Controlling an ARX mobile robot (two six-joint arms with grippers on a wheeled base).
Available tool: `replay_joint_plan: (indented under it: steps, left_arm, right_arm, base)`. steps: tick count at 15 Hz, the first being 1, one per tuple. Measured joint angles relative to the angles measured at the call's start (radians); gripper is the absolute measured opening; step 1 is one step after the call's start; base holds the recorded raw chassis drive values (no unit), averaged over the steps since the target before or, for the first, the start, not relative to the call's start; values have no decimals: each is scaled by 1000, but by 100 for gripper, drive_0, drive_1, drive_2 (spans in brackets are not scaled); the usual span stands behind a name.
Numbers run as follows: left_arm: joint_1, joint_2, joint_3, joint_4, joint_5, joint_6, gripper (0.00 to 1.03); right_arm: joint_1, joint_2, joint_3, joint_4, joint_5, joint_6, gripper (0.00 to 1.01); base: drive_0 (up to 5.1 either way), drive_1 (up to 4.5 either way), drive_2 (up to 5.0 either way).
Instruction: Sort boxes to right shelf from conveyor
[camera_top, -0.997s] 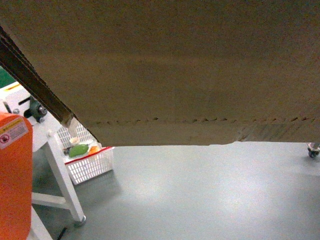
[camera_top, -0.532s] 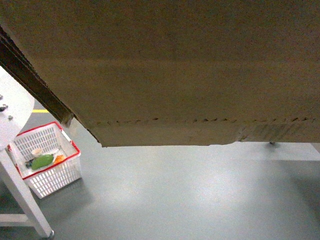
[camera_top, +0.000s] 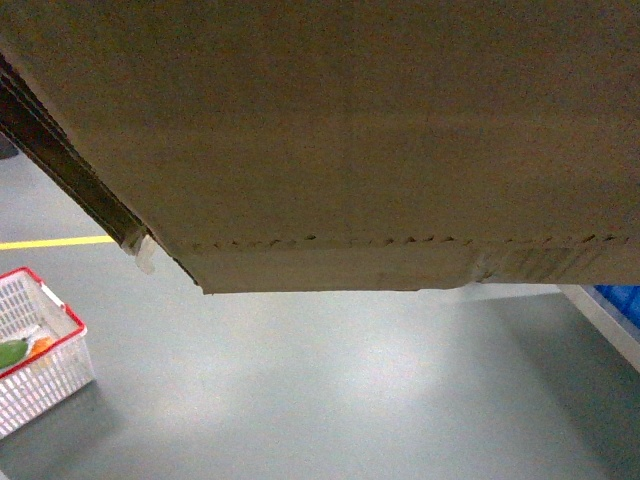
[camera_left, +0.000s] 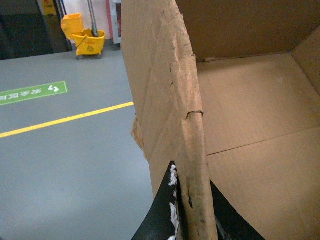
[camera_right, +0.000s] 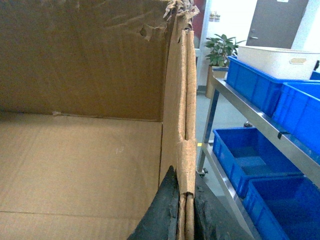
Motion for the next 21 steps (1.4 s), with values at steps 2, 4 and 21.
replay_joint_plan:
  steps: [2,4,21]
  left_arm:
    - [0,0,0,0,0,0,4]
    - [0,0,0,0,0,0,4]
    - [0,1,0,1,0,0,4]
  right_arm:
    - [0,0,0,0,0,0,4]
    - [0,0,0,0,0,0,4]
    - [0,0,0,0,0,0,4]
  base:
    - [-145,-145,-145]
    - [-145,-145,-145]
    - [-145,-145,-145]
